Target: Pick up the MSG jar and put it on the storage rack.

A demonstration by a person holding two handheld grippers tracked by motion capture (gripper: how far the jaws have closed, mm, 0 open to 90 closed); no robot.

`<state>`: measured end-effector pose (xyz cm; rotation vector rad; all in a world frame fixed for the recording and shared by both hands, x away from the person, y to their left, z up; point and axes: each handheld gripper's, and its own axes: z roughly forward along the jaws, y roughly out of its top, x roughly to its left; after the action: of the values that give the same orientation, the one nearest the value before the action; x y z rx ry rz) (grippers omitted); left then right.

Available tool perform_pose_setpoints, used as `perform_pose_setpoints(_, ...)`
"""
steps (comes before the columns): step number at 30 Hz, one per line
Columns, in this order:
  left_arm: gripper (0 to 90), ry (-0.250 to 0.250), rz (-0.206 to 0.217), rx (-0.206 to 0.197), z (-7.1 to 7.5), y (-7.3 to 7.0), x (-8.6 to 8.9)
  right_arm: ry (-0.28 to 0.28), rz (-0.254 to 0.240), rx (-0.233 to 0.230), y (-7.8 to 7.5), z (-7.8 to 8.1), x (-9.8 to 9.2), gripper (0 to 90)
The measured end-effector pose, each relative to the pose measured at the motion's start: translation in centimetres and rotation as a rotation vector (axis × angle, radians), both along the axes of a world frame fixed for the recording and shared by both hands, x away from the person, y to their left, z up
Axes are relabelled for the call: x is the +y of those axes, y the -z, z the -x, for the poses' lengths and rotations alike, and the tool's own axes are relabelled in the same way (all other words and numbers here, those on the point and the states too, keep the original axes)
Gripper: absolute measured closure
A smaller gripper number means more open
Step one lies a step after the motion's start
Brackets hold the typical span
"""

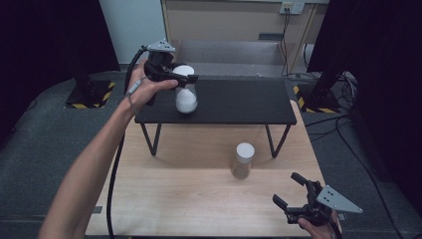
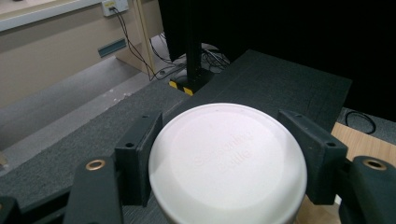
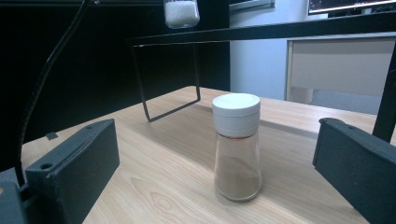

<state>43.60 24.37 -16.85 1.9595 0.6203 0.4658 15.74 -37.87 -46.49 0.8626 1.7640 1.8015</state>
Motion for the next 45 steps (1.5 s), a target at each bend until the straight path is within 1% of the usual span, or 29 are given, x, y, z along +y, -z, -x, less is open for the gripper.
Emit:
perform_pose_setpoints(2, 32.1, 0.005, -0.01, 0.008, -0.3, 0.2, -0.2, 0.001, -0.001, 0.0, 0.0, 0.0, 0.0, 0.8)
perform_pose_setpoints(5, 32.1, 0.004, -0.004, 0.007, -0.3, 0.5, -0.3, 0.0, -0.001, 0.001, 0.0, 0.0, 0.0, 0.9)
perform_pose_setpoints(8, 31.3, 0.012, -0.015, -0.008, -0.2, 0.6, -0.5, -0.003, 0.0, 0.0, 0.0, 0.0, 0.0, 0.9)
perform_pose_setpoints(9, 27.1, 0.011, -0.017, -0.018, -0.1, 0.6, -0.5, -0.003, 0.0, 0.0, 0.0, 0.0, 0.0, 0.9)
perform_pose_setpoints(10, 27.1, -0.003, -0.014, -0.035, 0.3, 0.6, -0.7, -0.003, 0.0, 0.0, 0.0, 0.0, 0.0, 0.9)
perform_pose_setpoints(11, 20.2, -0.012, -0.01, -0.047, 0.5, 0.6, -0.8, -0.004, 0.001, -0.001, 0.0, 0.0, 0.0, 0.9)
perform_pose_setpoints(12, 12.6, -0.007, -0.003, -0.058, 0.8, 0.4, -0.8, -0.004, -0.001, -0.001, 0.0, 0.0, 0.0, 0.9)
perform_pose_setpoints(13, 12.6, -0.007, -0.003, -0.058, 0.8, 0.4, -0.8, -0.005, -0.001, -0.002, 0.0, 0.0, 0.0, 0.9)
perform_pose_setpoints(14, 12.6, -0.013, -0.005, -0.079, 1.1, 0.4, -0.8, -0.005, 0.0, -0.002, -0.1, 0.0, 0.0, 0.9)
perform_pose_setpoints(15, 12.6, -0.009, 0.003, -0.083, 1.3, 0.3, -0.7, -0.007, 0.0, -0.003, -0.1, 0.1, 0.0, 0.9)
perform_pose_setpoints(16, 12.6, -0.001, 0.021, -0.073, 1.3, 0.2, -0.4, -0.007, 0.0, -0.003, -0.1, 0.1, 0.0, 0.9)
perform_pose_setpoints(17, 11.1, -0.002, 0.026, -0.076, 1.6, 0.1, -0.4, -0.008, 0.001, -0.004, -0.1, 0.1, 0.0, 0.9)
perform_pose_setpoints(19, 10.1, 0.002, 0.03, -0.089, 2.2, -0.1, -0.3, -0.008, 0.0, -0.005, -0.1, 0.1, 0.0, 0.9)
perform_pose_setpoints(22, 9.0, 0.008, 0.049, -0.103, 3.2, -0.3, -0.1, -0.01, 0.002, -0.005, -0.1, 0.0, 0.0, 0.9)
perform_pose_setpoints(25, 7.9, 0.014, 0.083, -0.111, 4.1, -0.3, 0.1, -0.012, 0.003, -0.005, -0.1, 0.0, 0.1, 0.9)
perform_pose_setpoints(27, 6.7, 0.024, 0.09, -0.126, 4.8, -0.3, 0.2, -0.014, 0.003, -0.006, -0.1, 0.0, 0.1, 1.0)
perform_pose_setpoints(29, 5.4, 0.031, 0.117, -0.135, 5.4, -0.3, 0.5, -0.014, 0.004, -0.009, -0.1, 0.1, 0.1, 1.0)
perform_pose_setpoints(31, 5.3, 0.037, 0.134, -0.148, 6.0, -0.3, 0.7, -0.014, 0.002, -0.01, -0.1, 0.1, 0.1, 1.0)
perform_pose_setpoints(34, 4.7, 0.045, 0.173, -0.147, 6.7, -0.4, 1.3, -0.016, 0.003, -0.012, -0.1, 0.1, 0.1, 1.0)
perform_pose_setpoints(36, 4.7, 0.047, 0.175, -0.16, 7.3, -0.5, 1.4, -0.018, 0.005, -0.011, -0.2, 0.1, 0.1, 1.0)
perform_pose_setpoints(39, 4.3, 0.046, 0.187, -0.162, 7.9, -0.5, 1.7, -0.019, 0.007, -0.011, -0.2, 0.1, 0.1, 1.1)
perform_pose_setpoints(43, 4.1, 0.055, 0.172, -0.178, 8.7, -0.4, 1.7, -0.023, 0.006, -0.007, -0.2, 0.0, 0.2, 1.1)
perform_pose_setpoints(45, 4.1, 0.061, 0.175, -0.176, 9.0, -0.2, 1.7, -0.024, 0.008, -0.01, -0.2, 0.0, 0.2, 1.1)
